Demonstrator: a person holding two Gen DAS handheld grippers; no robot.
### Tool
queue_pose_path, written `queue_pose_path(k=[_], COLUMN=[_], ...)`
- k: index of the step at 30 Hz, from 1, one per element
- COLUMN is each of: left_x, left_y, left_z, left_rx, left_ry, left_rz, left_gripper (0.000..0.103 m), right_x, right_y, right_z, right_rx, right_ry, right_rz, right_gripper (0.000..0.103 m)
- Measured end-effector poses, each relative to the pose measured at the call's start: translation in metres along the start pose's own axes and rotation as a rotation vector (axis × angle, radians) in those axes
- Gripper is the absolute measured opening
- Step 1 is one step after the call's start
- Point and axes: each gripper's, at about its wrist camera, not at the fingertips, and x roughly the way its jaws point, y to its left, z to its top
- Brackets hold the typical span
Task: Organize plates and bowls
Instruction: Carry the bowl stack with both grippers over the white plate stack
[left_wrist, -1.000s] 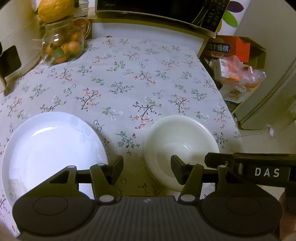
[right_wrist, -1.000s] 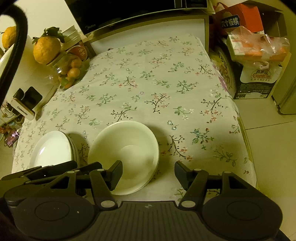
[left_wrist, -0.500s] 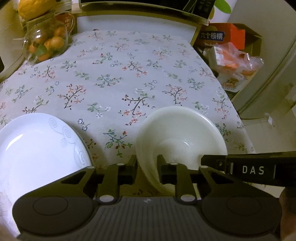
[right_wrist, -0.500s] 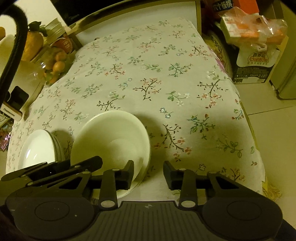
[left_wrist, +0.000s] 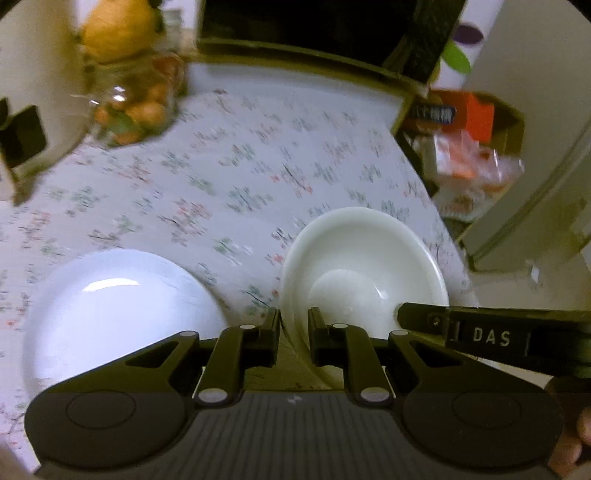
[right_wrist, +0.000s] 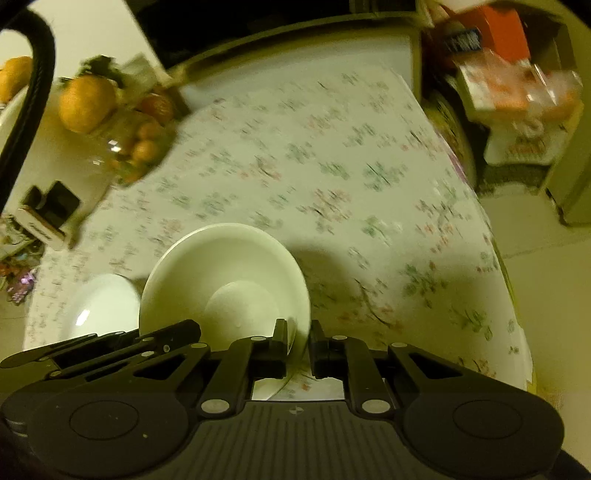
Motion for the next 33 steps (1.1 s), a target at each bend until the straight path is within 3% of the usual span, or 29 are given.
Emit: queue_pose_path(k=[8,17,25,33], left_x=[-0.046,-0.059,-0.046,-0.038], left_y=[0.051,0.097,0.114,0.123], left_z=[-0.013,-0.031,-0.036,-0.038], left_rx=[-0.135,-0.247,-0.275,-0.279], left_ry=[-0.052,-0.022,0.027,0.046], left_rz=[0.073,0.128,0.136,0.148], left_gripper=[0.014,0.014,0.014,0.014], right_x=[-0.014,0.003,0.023,0.032], right_y=[0.059,0.123,0.149,0.147], right_z=[0.004,-0.012,-0.015,-0.018], right_rx=[-0.101,-0.241,-0.273,-0.253], right_ry=[-0.041,0.019,0.061,0.116], right_rz=[0.102,0.163,0.133,0.138], right_gripper=[0.011,0.011,0.011,0.012])
